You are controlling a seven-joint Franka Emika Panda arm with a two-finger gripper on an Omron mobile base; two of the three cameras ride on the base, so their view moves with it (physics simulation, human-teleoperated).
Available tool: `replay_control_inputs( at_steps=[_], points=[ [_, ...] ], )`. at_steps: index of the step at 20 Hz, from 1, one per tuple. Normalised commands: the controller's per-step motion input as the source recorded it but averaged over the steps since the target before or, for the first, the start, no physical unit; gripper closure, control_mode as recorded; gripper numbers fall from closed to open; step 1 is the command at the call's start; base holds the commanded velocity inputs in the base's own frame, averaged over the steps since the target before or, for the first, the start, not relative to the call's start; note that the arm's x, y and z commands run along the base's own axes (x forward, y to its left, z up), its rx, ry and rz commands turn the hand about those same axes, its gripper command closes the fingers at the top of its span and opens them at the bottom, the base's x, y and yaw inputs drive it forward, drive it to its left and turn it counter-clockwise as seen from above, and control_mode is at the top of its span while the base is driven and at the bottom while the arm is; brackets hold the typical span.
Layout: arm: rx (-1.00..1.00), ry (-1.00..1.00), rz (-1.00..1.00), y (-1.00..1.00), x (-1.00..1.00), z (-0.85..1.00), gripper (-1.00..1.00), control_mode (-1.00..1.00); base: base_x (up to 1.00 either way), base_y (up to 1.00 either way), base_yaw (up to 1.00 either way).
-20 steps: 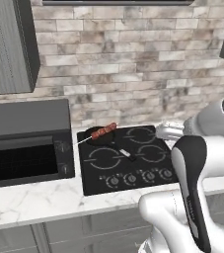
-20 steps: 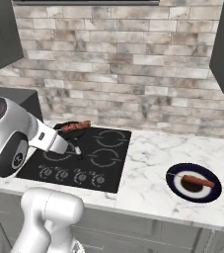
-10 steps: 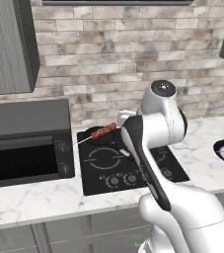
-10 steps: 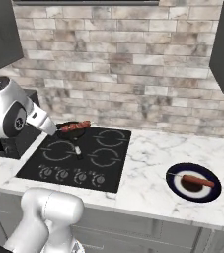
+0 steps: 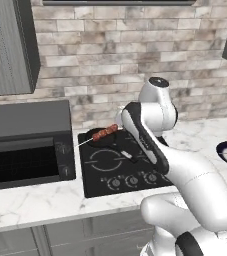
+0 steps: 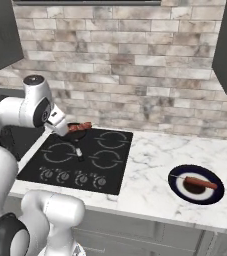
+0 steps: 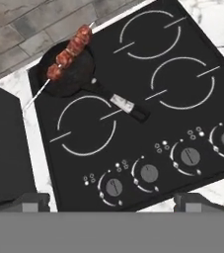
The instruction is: Place the cold items (mushroom and squash) from the fridge in one tupperware on the dining counter. Place the warm items (kebab skewer and hot dog) in the stove area in another tupperware.
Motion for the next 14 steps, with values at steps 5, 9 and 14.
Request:
replay_control_inputs(
  at_steps=[5, 9, 14],
  points=[
    [0.0, 0.05, -0.06, 0.0, 0.54, -0.35, -1.0, -1.0, 0.0, 0.0, 0.0],
    [0.0, 0.06, -0.1, 0.06, 0.63, -0.26, -1.0, -1.0, 0.0, 0.0, 0.0],
    [0.0, 0.05, -0.11, 0.16, 0.59, -0.33, -1.0, -1.0, 0.0, 0.0, 0.0]
  ],
)
